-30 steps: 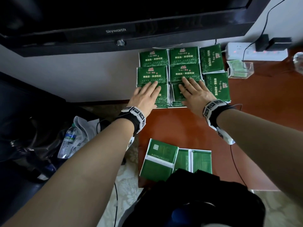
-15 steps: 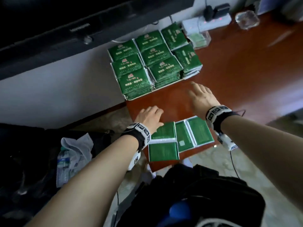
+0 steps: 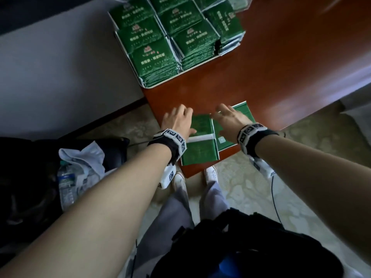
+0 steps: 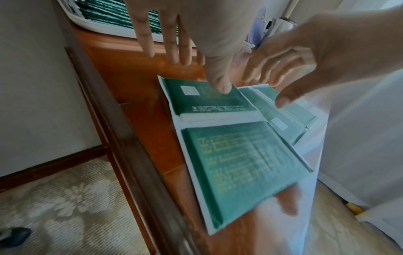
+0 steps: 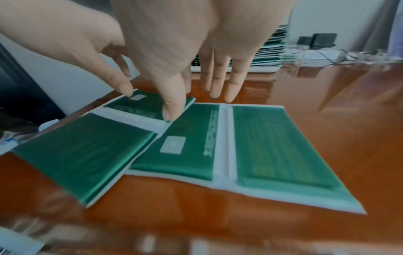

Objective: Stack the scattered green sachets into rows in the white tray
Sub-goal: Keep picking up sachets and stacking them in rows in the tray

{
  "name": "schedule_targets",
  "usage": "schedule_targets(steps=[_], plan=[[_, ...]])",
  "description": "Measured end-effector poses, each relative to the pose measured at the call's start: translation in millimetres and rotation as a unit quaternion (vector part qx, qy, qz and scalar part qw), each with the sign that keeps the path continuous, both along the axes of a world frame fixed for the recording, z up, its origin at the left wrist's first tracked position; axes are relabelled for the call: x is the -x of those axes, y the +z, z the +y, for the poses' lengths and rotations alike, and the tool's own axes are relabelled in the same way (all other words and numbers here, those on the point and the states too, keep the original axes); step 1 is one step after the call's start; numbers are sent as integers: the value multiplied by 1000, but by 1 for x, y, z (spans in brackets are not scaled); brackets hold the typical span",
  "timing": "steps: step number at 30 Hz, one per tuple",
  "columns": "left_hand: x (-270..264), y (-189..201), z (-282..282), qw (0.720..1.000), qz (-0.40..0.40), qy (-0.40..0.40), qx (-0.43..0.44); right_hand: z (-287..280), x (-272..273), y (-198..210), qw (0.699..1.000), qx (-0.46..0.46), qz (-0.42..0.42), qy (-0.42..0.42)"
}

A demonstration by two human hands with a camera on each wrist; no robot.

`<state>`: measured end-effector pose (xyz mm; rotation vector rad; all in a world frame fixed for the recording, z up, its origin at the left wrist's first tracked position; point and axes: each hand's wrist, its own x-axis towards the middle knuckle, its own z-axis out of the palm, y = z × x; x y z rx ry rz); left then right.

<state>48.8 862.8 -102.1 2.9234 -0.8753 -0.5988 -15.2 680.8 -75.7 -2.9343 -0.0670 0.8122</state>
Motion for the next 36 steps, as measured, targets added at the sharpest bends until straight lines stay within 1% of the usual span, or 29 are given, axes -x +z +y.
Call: schedule_targets(steps=[4,7,11,14,19,22,25,29,33,35,36], plan=[[-10,-10,-4,999,13,18,-40,8,-24,-9,999,10,34,38],[-11,-14,1,996,37,67,-43,9,-28,-17,999,4,34,31],[-12,-14,2,991,67,102,-56,4,-39,-18,998,-6,61,20],[-14,-13,4,987,91,114,-70,3,-42,-16,997,-5,82,0],[-15,-14,13,982,117,127,-76,-10,-45,-16,993,-36,80,-75],[-23,-12,12,979,139,129,-80,-24,-55,-17,993,-30,61,-92],[-35,-2,8,973,159,142,-84,-40,-65,-15,989,-57,34,-132],[-44,20,8,975,144,157,-65,-57,-76,-1,984,-64,-12,-163],[-39,39,10,982,105,153,-44,-74,-77,19,985,-56,-56,-151],[-31,45,9,984,85,155,-36,-84,-72,25,988,-51,-75,-127],[-25,45,9,983,82,158,-36,-88,-68,27,991,-35,-69,-106]])
